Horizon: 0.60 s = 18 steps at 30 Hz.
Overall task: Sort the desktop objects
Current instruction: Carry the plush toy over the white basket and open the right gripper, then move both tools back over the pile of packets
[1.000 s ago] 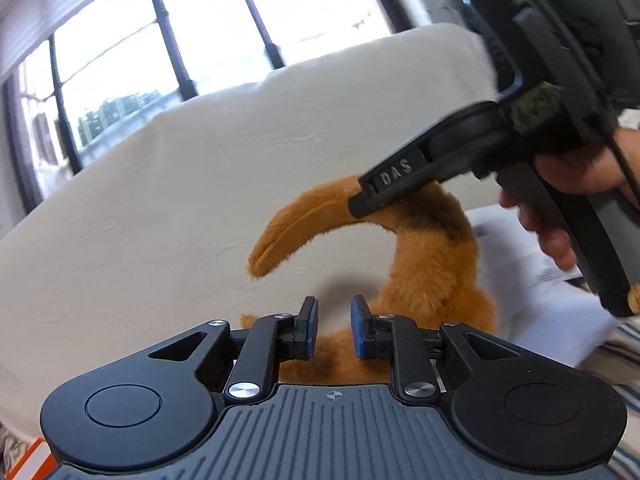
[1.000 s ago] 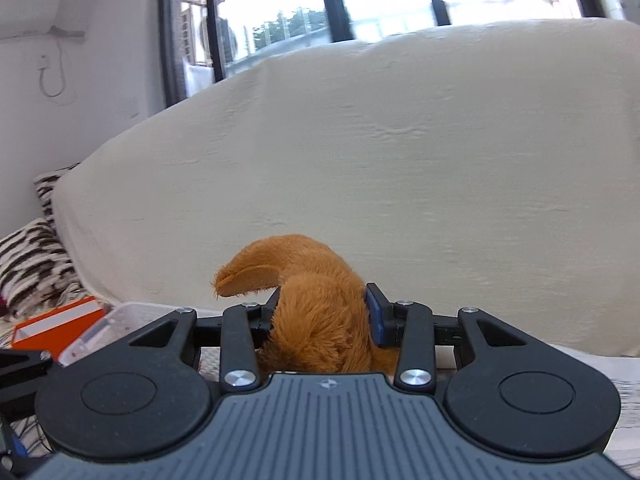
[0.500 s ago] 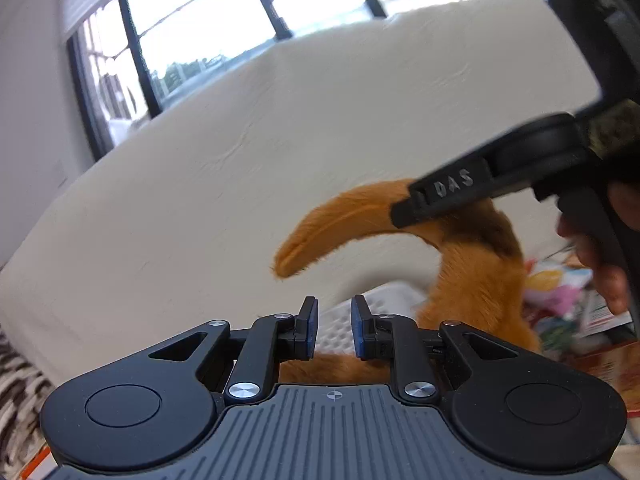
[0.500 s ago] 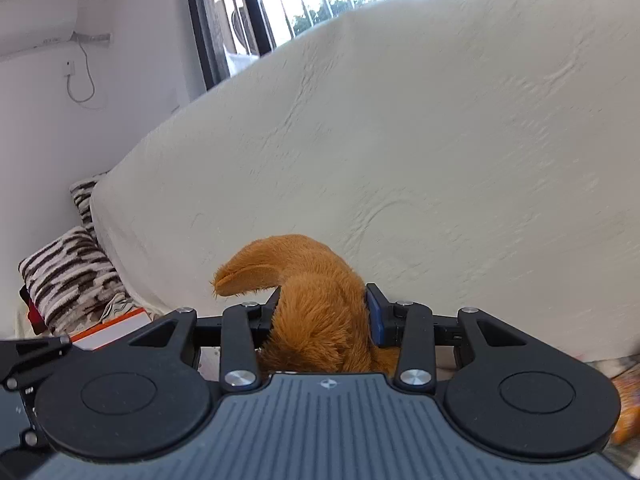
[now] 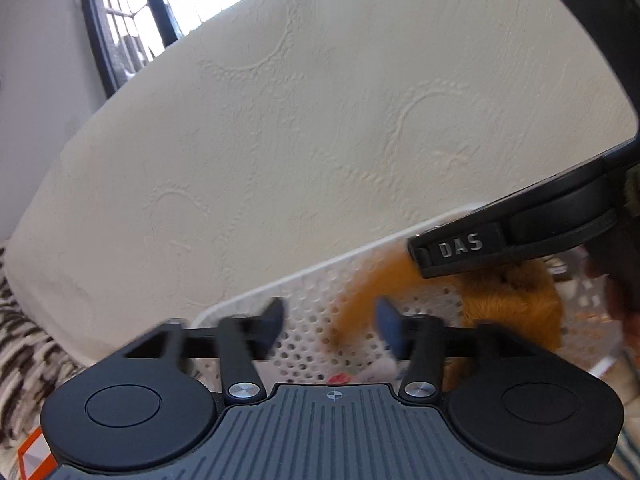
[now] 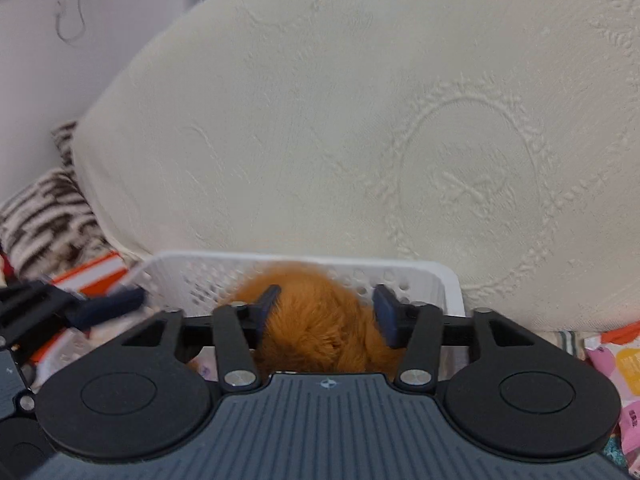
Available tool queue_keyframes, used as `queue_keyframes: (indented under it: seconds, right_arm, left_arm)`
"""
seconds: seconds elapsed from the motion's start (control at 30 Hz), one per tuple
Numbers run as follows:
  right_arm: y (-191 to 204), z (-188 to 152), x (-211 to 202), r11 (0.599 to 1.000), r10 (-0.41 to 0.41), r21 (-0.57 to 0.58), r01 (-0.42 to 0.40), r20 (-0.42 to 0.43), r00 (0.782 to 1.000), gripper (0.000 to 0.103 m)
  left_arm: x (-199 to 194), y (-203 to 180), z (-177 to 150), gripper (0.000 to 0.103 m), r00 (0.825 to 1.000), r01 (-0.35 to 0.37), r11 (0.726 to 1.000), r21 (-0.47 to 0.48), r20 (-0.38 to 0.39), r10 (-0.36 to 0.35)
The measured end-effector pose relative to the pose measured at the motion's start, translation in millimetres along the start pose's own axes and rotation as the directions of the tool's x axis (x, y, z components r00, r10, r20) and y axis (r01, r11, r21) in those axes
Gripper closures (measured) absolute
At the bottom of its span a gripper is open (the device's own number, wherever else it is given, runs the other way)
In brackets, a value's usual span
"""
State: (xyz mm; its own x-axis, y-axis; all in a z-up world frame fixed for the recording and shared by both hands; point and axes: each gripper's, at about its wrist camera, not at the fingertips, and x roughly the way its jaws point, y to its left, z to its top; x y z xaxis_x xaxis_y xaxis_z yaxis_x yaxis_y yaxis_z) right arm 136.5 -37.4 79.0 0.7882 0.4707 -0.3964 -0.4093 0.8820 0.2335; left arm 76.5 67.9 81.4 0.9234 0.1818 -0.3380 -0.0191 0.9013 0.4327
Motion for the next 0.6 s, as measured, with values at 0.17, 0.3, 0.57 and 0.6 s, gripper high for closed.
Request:
queue_keyframes:
  seconds: [0.17,0.3,0.57,0.6]
  right_arm:
    - [-2.5,1.4,-7.4,0.999,-0.035,-0.001,0.035,0.001,0.999,0.022]
    - [-11.3,3.0,-24.4,0.999,-0.043,0.01,0.043,0.026,0.999,0.022]
    - [-31.6,-1.9,-70.3,0.997,-0.071,0.045,0.069,0.056,0.996,0.019]
    - [-35.1,-4.3,-79.4,0.996,-0.08,0.046,0.077,0.057,0.995,0.018]
  left_arm:
    - [-3.4,0.2,-6.3,0.012,1.0,-0.016,1.0,-0.025,0.0,0.016]
    - [-14.2,0.3,-5.1,0.012,1.0,-0.016,0.998,-0.053,-0.001,0.016]
    - [-58.5,-1.4,3.4,0.012,1.0,-0.015,0.995,-0.098,0.017,0.017]
    - [-63.7,1.1,6.5,0.012,1.0,-0.016,0.995,-0.101,0.023,0.018]
